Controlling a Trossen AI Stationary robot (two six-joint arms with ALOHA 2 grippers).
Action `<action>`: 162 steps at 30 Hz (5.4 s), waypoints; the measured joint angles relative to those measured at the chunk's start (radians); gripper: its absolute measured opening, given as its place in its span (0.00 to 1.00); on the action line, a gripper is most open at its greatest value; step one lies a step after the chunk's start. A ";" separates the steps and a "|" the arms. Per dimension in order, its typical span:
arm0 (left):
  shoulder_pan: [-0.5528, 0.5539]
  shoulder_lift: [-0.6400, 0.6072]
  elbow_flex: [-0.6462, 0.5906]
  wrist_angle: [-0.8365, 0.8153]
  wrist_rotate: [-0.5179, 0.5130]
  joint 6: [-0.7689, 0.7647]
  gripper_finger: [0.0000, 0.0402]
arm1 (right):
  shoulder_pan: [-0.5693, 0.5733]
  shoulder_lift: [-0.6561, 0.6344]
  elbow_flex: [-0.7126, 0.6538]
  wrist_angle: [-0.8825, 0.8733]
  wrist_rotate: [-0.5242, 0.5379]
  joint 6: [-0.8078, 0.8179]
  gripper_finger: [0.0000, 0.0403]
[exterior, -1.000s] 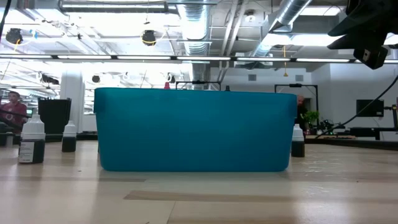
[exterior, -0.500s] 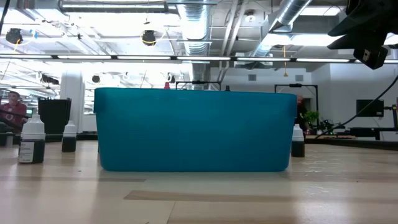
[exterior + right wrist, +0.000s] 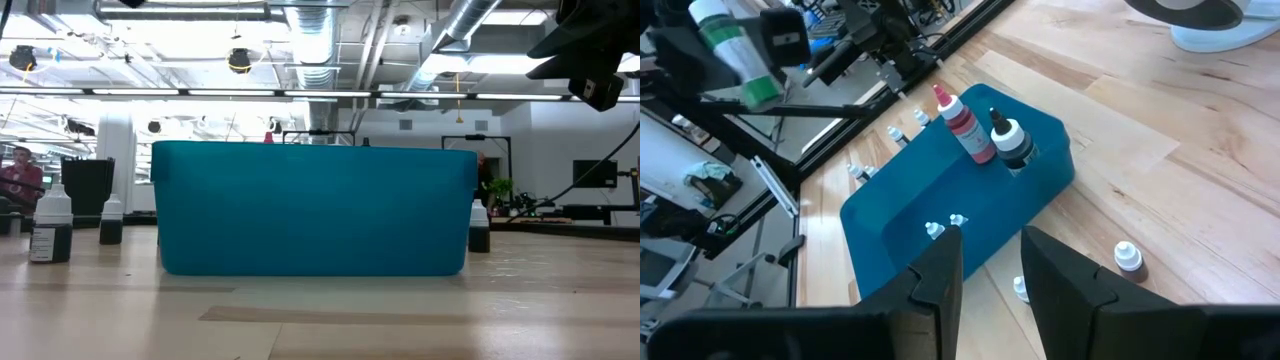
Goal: Pick & Place food coloring
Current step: Put the big green food coloring bottle into the blue bin
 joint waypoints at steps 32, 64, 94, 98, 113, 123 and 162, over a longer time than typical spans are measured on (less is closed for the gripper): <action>0.145 0.155 0.000 0.050 0.181 0.307 0.30 | 0.000 0.000 0.000 -0.003 0.002 0.000 0.23; 0.191 0.339 0.000 0.137 0.197 0.129 0.30 | 0.000 0.000 0.000 -0.005 0.001 0.000 0.23; 0.209 0.488 0.032 0.245 0.233 0.166 0.30 | 0.000 0.001 0.000 0.000 0.001 0.000 0.23; 0.209 0.488 0.033 0.213 0.220 0.165 0.30 | 0.001 0.001 0.000 0.002 0.001 0.000 0.23; 0.212 0.488 0.032 0.113 0.206 0.120 0.30 | 0.001 0.001 0.000 0.001 0.000 -0.001 0.23; 0.221 0.487 0.032 0.093 0.255 0.120 0.30 | 0.001 0.001 0.000 0.001 0.000 0.000 0.23; 0.228 0.474 0.032 0.076 0.337 0.163 0.46 | 0.001 0.001 0.000 0.003 0.000 0.000 0.23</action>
